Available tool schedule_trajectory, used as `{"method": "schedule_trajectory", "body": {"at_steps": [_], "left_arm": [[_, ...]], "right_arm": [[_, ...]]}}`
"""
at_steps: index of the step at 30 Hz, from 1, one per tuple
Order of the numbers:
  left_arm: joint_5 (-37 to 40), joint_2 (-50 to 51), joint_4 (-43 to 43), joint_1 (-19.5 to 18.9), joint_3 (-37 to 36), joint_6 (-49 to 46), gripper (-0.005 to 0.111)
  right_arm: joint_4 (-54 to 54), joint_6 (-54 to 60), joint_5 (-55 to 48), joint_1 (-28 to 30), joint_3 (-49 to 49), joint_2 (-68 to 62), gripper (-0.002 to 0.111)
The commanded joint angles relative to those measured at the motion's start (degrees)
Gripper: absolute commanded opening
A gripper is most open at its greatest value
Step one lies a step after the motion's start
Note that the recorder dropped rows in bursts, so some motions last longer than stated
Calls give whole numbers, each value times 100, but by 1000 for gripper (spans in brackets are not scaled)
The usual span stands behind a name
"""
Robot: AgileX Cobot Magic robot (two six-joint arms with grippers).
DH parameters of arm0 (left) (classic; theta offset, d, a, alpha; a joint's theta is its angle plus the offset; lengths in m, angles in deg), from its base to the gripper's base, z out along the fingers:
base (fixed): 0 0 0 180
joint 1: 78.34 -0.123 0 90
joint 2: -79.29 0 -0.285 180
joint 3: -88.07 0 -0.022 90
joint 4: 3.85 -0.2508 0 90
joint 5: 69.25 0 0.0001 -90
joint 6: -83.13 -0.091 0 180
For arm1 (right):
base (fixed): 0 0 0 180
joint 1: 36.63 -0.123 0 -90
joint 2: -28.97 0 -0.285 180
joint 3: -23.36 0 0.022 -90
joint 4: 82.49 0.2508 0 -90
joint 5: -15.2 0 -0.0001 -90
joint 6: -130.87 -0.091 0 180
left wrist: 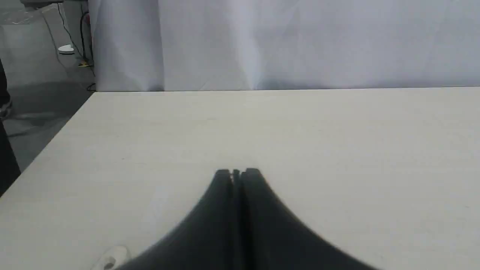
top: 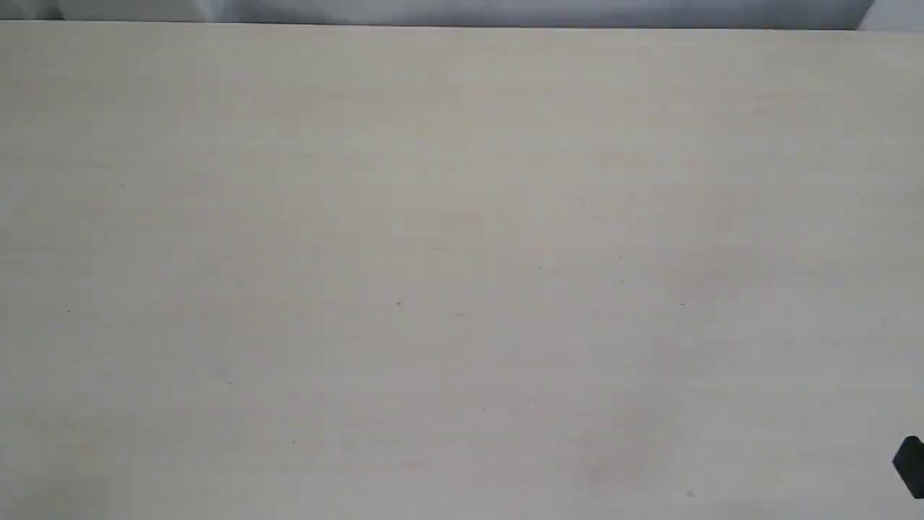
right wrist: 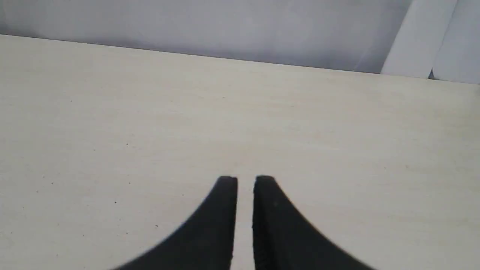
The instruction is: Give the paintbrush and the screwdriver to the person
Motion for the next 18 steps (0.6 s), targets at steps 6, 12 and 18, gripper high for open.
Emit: {"method": "schedule_trajectory", "body": {"at_steps": [6,12,18], "left_arm": [[-32,-14,23,47,-12,12,0],[-32,-14,23,47,-12,12,0],[-32,-14,23,47,-12,12,0]], "right_arm": [[7,-7,15,34,21,25,10],[65,-7,15,34,21,25,10],[65,-7,15,34,21,25,10]]}}
